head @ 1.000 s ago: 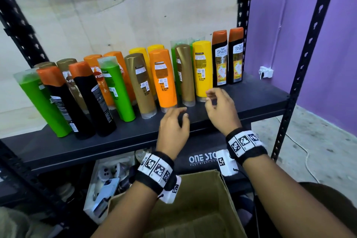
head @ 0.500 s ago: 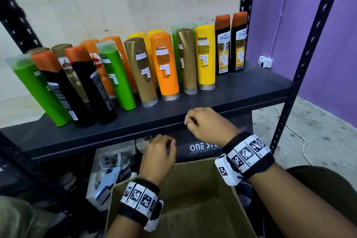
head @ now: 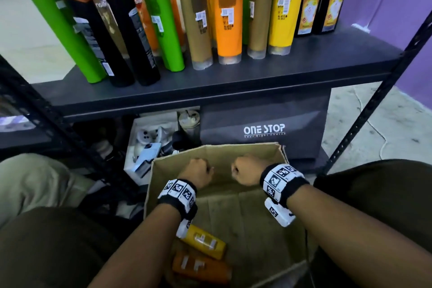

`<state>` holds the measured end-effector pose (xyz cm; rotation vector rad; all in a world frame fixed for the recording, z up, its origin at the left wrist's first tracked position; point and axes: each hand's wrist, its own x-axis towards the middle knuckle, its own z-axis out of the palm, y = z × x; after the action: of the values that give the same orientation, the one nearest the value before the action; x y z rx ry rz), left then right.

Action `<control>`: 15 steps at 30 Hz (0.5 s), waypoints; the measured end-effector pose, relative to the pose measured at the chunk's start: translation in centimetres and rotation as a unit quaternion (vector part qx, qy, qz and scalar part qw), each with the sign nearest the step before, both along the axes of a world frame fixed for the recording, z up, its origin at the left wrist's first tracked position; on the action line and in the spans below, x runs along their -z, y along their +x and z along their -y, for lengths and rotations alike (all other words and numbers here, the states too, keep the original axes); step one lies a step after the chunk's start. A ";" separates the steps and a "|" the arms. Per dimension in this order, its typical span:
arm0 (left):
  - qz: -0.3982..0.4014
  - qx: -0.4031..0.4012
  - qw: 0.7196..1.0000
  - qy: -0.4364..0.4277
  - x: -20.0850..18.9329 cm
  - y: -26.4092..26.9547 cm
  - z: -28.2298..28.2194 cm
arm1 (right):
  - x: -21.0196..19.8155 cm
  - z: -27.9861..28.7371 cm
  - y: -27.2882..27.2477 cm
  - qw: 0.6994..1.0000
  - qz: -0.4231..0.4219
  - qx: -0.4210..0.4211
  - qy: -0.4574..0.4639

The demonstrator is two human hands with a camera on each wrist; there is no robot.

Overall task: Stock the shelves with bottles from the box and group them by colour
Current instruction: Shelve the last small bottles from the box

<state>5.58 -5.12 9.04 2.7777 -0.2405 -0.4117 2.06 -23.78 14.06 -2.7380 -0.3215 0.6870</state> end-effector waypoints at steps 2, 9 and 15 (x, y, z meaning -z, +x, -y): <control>-0.016 -0.008 1.000 0.018 1.7 0.0 -0.9 | 1.8 -0.7 -0.3 1.000 -0.023 -0.009 -0.017; -0.079 0.028 0.991 0.101 5.9 -1.3 -2.8 | 7.1 -2.4 -1.4 0.992 -0.092 -0.047 -0.073; -0.124 0.031 0.978 0.162 10.4 -2.4 -3.7 | 13.1 -2.4 -2.8 0.980 -0.164 -0.062 -0.090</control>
<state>3.21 -1.44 -1.33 2.9972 -0.2160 -0.8771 -0.73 -21.40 0.97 -2.7226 -0.3714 1.2369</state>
